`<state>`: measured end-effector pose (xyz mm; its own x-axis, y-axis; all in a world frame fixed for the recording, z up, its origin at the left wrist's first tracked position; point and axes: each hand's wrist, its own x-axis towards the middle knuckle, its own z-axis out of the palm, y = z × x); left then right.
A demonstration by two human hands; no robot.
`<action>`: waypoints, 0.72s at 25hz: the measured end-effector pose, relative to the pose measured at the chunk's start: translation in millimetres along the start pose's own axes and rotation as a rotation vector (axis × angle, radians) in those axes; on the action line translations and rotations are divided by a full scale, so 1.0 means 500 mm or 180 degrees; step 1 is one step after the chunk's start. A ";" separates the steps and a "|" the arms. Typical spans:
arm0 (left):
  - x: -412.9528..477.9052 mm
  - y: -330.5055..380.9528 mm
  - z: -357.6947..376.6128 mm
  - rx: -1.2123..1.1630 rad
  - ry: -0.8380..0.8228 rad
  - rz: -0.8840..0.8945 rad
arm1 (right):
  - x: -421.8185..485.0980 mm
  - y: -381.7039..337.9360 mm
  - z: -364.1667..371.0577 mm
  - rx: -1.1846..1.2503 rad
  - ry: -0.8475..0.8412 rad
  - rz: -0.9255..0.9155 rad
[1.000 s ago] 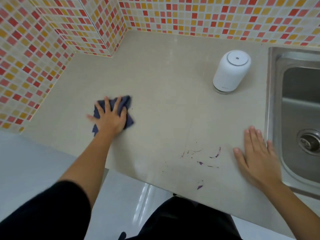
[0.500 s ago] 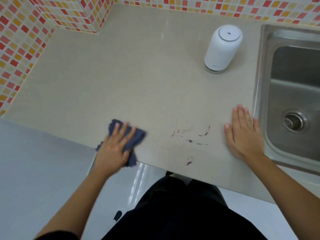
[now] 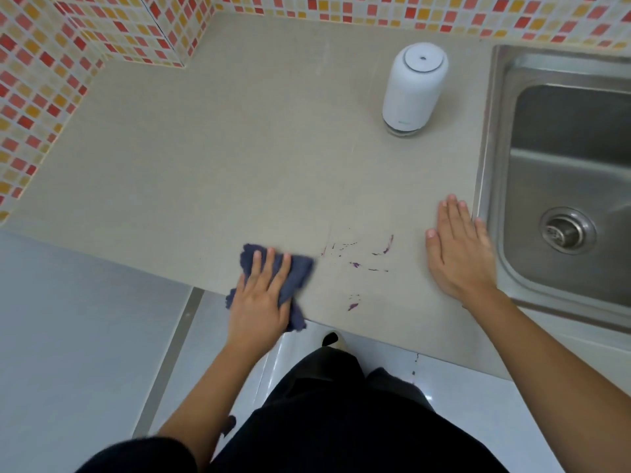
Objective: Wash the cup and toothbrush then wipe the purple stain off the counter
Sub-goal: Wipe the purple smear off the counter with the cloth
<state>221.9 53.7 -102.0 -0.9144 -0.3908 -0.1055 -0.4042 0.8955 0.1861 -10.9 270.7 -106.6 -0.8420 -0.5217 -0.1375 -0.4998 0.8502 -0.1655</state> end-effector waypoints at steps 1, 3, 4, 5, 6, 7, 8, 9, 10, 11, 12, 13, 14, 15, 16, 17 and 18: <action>0.008 -0.022 -0.004 0.0021 0.0069 -0.0022 | -0.005 0.000 -0.002 0.0097 0.0000 -0.0010; 0.076 -0.060 -0.021 0.0014 0.0279 -0.0556 | -0.031 0.005 -0.005 0.0202 0.0065 0.0027; 0.124 -0.075 -0.032 -0.0009 0.0325 -0.0931 | -0.051 0.010 -0.006 0.0191 0.0096 0.0049; 0.169 -0.082 -0.041 -0.0050 0.0367 -0.1254 | -0.072 0.016 -0.006 0.0141 0.0093 0.0025; 0.199 -0.076 -0.046 -0.0085 0.0397 -0.1468 | -0.089 0.023 -0.005 0.0072 0.0052 -0.0042; 0.211 -0.060 -0.045 -0.0144 0.0393 -0.1547 | -0.101 0.030 -0.003 0.0024 -0.0016 -0.0109; 0.202 -0.040 -0.040 -0.0213 0.0405 -0.1514 | -0.106 0.035 -0.003 0.0004 -0.0072 -0.0161; 0.174 -0.022 -0.030 -0.0272 0.0410 -0.1349 | -0.106 0.036 -0.002 0.0002 -0.0083 -0.0194; 0.132 -0.008 -0.023 -0.0334 0.0358 -0.1119 | -0.102 0.036 -0.002 0.0001 -0.0068 -0.0201; 0.084 -0.004 -0.014 -0.0379 0.0282 -0.0956 | -0.099 0.036 -0.002 -0.0003 -0.0056 -0.0201; 0.039 -0.019 -0.006 -0.0392 0.0184 -0.0894 | -0.097 0.035 -0.002 -0.0017 -0.0050 -0.0197; 0.011 -0.051 -0.004 -0.0317 0.0168 -0.0930 | -0.097 0.033 -0.001 -0.0043 -0.0044 -0.0187; 0.003 -0.103 -0.007 -0.0150 0.0225 -0.1062 | -0.098 0.033 0.000 -0.0073 -0.0032 -0.0185; 0.013 -0.165 -0.015 0.0023 0.0303 -0.1305 | -0.098 0.032 0.002 -0.0088 -0.0010 -0.0183; 0.032 -0.217 -0.033 0.0076 0.0300 -0.1693 | -0.099 0.033 0.003 -0.0086 0.0011 -0.0183; 0.061 -0.257 -0.052 0.0067 0.0305 -0.2118 | -0.097 0.034 0.004 -0.0067 0.0021 -0.0192; 0.092 -0.280 -0.068 -0.0016 0.0293 -0.2412 | -0.094 0.034 0.004 -0.0049 0.0018 -0.0203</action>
<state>235.6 -96.7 -99.7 -0.3851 -0.9145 -0.1242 -0.9218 0.3746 0.0998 20.8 309.6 -104.7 -0.8093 -0.5746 -0.1217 -0.5556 0.8162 -0.1588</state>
